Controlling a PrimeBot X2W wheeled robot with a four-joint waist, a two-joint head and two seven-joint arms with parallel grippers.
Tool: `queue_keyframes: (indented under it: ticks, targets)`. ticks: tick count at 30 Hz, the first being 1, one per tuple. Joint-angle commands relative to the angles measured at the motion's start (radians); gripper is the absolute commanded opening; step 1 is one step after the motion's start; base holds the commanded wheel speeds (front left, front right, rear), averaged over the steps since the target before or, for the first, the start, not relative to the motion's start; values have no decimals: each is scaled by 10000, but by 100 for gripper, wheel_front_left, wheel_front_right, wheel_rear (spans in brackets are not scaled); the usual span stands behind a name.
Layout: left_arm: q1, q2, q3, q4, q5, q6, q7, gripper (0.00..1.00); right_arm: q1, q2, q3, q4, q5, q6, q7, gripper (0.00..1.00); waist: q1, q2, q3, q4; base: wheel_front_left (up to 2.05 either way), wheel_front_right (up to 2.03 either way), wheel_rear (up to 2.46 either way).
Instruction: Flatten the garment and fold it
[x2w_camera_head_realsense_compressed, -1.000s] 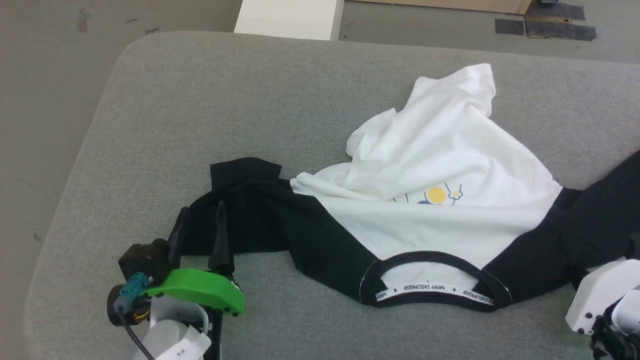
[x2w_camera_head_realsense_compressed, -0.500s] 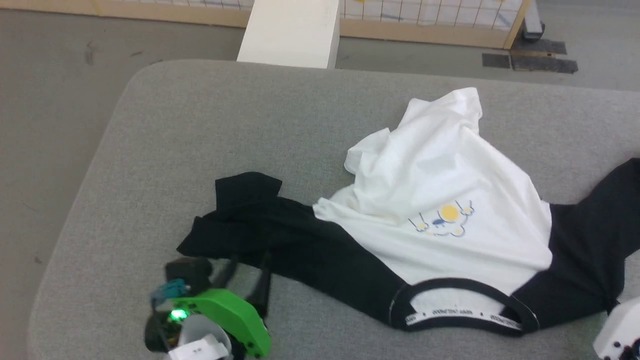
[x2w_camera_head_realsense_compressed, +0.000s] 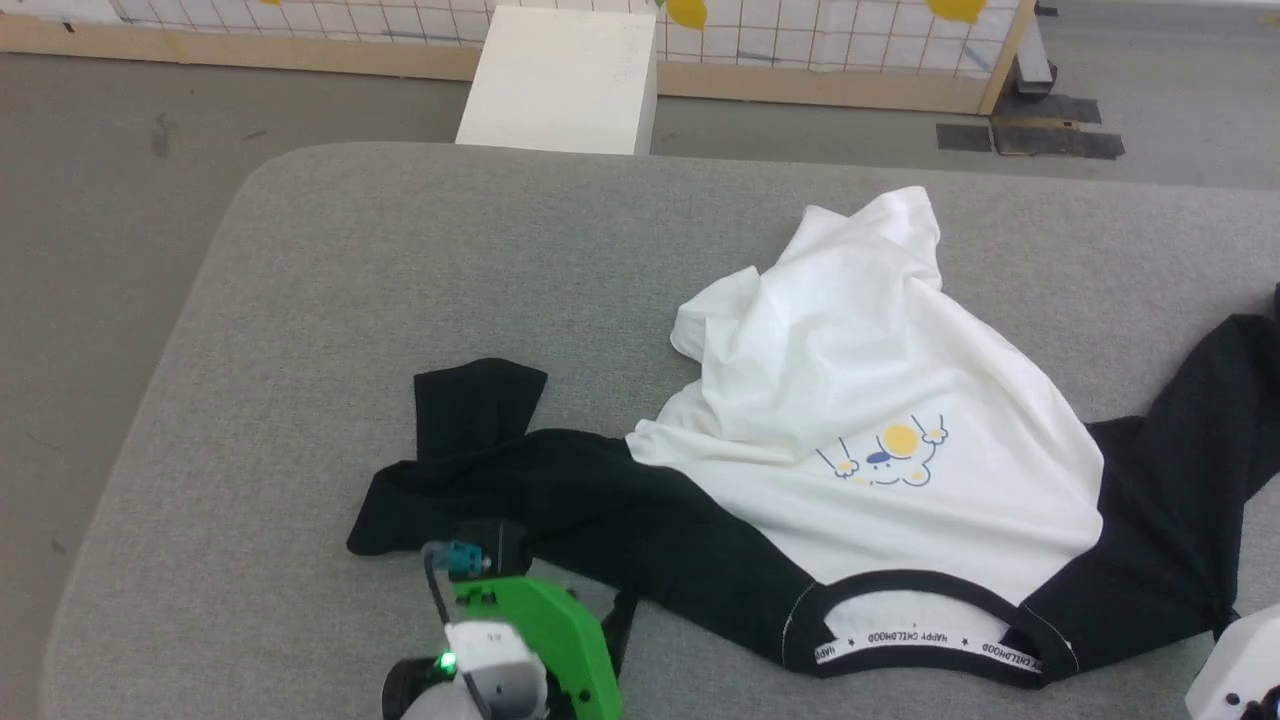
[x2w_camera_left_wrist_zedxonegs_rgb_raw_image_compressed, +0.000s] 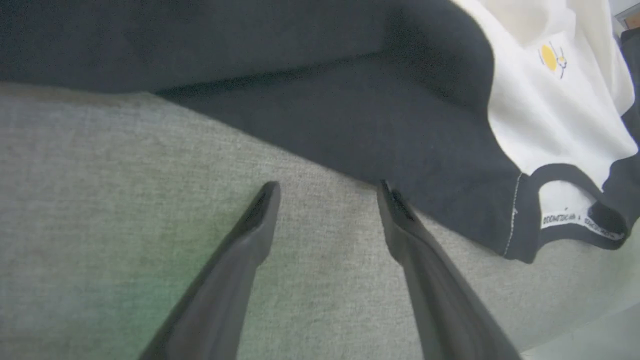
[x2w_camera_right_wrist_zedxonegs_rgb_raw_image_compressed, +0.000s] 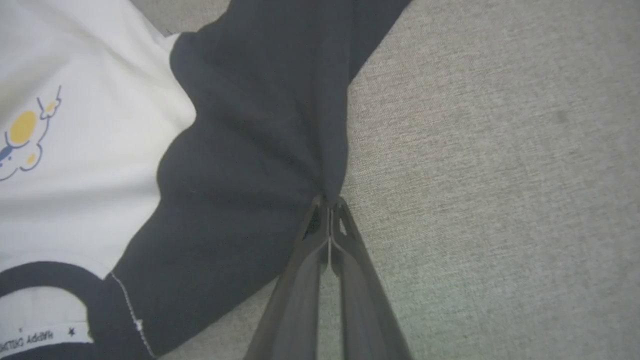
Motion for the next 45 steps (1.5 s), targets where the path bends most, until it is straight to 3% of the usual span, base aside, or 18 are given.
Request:
queue_keyframes:
  ticks: [1, 14, 15, 16, 17, 28, 32, 38, 41, 45]
  targets:
    - [-330, -84, 0, 129, -130, 34, 30, 100, -56, -15, 46, -58, 79, -17, -82, 0, 0, -1, 127, -86, 0, 0, 0]
    - [-1105, -258, -270, 1178, -374, -26, 439, 100, -348, -14, 416, -130, 264, -17, -178, 0, 0, -1, 534, -300, 0, 0, 0]
    - [-1148, -266, -302, 1206, -367, -99, 352, 67, -363, -14, 444, -131, 296, -17, -186, 0, 0, -1, 550, -303, 0, 0, 0]
    - [-1180, -272, -319, 1224, -353, -153, 249, 24, -370, -14, 459, -130, 311, -17, -195, 0, 0, -1, 556, -304, 0, 0, 0]
    - [-1211, -277, -344, 1248, -326, -220, 113, 0, -375, -14, 480, -126, 330, -17, -205, 0, 0, -1, 551, -305, 0, 0, 0]
    - [-824, -57, 143, 148, -604, -765, -1286, 0, -273, -14, 548, -506, 708, -17, -523, 0, 0, -1, 238, -222, 0, 0, 0]
    - [-619, 139, 503, -1176, -911, -990, -1586, 0, -298, -14, 894, -1266, 1373, -17, -459, 0, 0, -1, 77, -234, 0, 0, 0]
    - [-991, 512, 1145, -3156, -1336, -1090, -1517, 0, -954, -28, 1542, -3206, 981, -17, 269, 0, 0, -1, 33, -374, 0, 0, 0]
    - [-1695, 668, 1530, -3664, -1706, -1064, -1102, 0, -1824, -334, 1946, -3741, 593, -17, 762, 0, 0, -1, 261, -470, 0, 0, 0]
    - [-3270, 970, 2157, -3691, -2045, -979, -565, 0, -3606, -1209, 2702, -3811, 354, -17, 1331, 0, 0, -1, 845, -666, 0, 0, 0]
